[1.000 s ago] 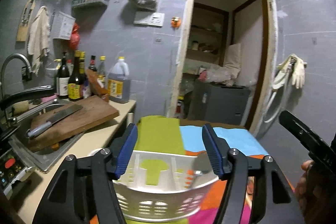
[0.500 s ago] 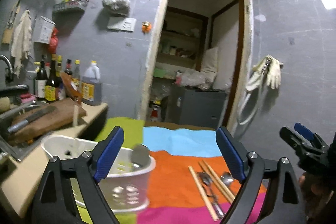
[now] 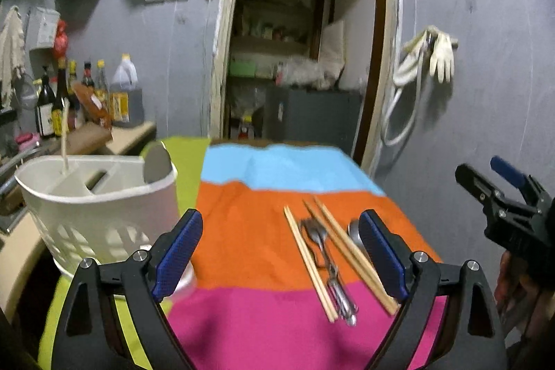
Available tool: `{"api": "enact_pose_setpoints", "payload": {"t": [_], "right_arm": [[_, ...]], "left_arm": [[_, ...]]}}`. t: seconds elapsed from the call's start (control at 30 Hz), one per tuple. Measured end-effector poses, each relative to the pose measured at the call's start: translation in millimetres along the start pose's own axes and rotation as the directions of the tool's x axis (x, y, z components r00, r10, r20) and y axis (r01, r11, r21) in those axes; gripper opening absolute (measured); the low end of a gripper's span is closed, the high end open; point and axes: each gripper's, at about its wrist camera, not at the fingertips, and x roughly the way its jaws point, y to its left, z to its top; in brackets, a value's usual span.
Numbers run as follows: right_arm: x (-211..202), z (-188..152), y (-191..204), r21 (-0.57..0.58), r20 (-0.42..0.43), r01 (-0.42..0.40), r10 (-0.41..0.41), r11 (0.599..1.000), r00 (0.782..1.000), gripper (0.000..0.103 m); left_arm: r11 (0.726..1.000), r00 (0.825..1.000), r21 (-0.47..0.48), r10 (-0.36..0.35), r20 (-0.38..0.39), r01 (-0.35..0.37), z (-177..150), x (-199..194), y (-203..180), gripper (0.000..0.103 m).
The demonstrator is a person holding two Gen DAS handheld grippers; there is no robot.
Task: Organize utensils
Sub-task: 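Open the left gripper to release the chopstick and return over the utensils, then grasp a second wooden chopstick with the left gripper and lift it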
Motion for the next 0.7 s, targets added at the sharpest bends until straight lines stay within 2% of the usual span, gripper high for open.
{"api": "enact_pose_setpoints", "payload": {"t": [0.1, 0.23, 0.3, 0.37, 0.5, 0.6, 0.7], "right_arm": [[7, -8, -2, -0.002, -0.037, 0.002, -0.002, 1.000, 0.999, 0.103], [19, -17, -5, 0.012, -0.096, -0.015, 0.016, 1.000, 0.995, 0.103], [26, -21, -5, 0.013, -0.136, -0.019, 0.021, 1.000, 0.991, 0.103], [31, -25, -5, 0.014, -0.169, -0.021, 0.023, 1.000, 0.985, 0.102], [46, -34, -7, 0.028, -0.256, -0.038, 0.044, 0.999, 0.966, 0.097], [59, -40, -8, 0.047, -0.326, -0.063, 0.075, 0.997, 0.942, 0.092], [73, -45, -7, 0.059, -0.405, -0.090, 0.106, 0.994, 0.908, 0.089]], "left_arm": [[1.000, 0.998, -0.004, -0.002, -0.067, 0.002, -7, 12, -2, 0.088], [1.000, 0.986, 0.000, -0.010, -0.169, 0.010, -13, 30, -1, 0.087], [1.000, 0.976, -0.005, -0.030, -0.217, 0.029, -16, 40, -1, 0.080], [0.999, 0.963, 0.003, -0.041, -0.266, 0.044, -18, 50, -2, 0.067], [0.998, 0.934, 0.013, -0.056, -0.354, 0.065, -24, 72, -5, 0.055], [0.996, 0.900, 0.013, -0.072, -0.429, 0.086, -27, 91, -6, 0.047], [0.994, 0.873, 0.002, -0.092, -0.479, 0.106, -27, 103, -5, 0.038]]}}
